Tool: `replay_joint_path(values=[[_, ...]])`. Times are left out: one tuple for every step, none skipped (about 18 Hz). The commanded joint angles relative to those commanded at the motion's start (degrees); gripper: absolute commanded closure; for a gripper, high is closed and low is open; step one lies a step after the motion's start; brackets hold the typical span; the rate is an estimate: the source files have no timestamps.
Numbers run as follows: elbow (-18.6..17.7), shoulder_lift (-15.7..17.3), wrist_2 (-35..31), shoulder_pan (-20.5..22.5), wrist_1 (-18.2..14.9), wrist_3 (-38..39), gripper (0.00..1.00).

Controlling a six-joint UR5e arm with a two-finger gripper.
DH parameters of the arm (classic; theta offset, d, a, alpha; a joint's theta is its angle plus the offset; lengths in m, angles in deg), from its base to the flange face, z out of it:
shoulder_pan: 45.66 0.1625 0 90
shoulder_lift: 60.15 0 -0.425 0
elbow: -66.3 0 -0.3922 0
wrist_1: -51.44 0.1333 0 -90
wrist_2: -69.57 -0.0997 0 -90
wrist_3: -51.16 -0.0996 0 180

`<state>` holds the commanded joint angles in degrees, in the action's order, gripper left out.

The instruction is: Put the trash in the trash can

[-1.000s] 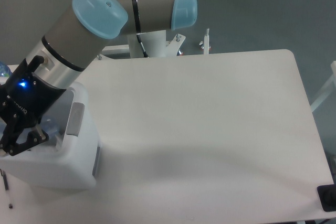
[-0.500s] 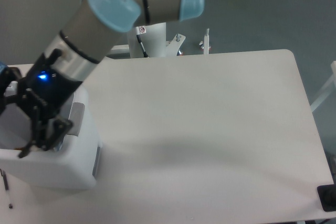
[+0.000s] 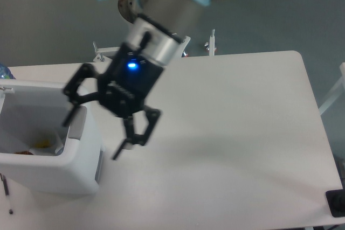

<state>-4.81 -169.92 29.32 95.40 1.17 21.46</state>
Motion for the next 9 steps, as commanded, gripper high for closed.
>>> replay_joint_path(values=[[0.7,-0.88,-0.17,0.18,0.09,0.0,0.0],[1.49,-1.49,-0.7,0.27,0.09,0.0,0.0],[2.28,-2.11,-1.57,0.36,0.0,0.0,0.0],[2.55,-2.55,-2.54,0.7,0.0,0.0,0.0],[2.38,-2.64,-3.51,0.71,0.0,-0.09,0.0],[1.95,-2.9,-4.65,0.71,0.0,-0.09,0.0],[1.42,-3.25,-6.14,0.88,-0.17,-0.09,0.0],[0.54,-3.78,-7.98,1.58,-0.78,-0.09,0.0],[0.1,-4.48,-9.83,2.2,-0.96,-0.17,0.0]])
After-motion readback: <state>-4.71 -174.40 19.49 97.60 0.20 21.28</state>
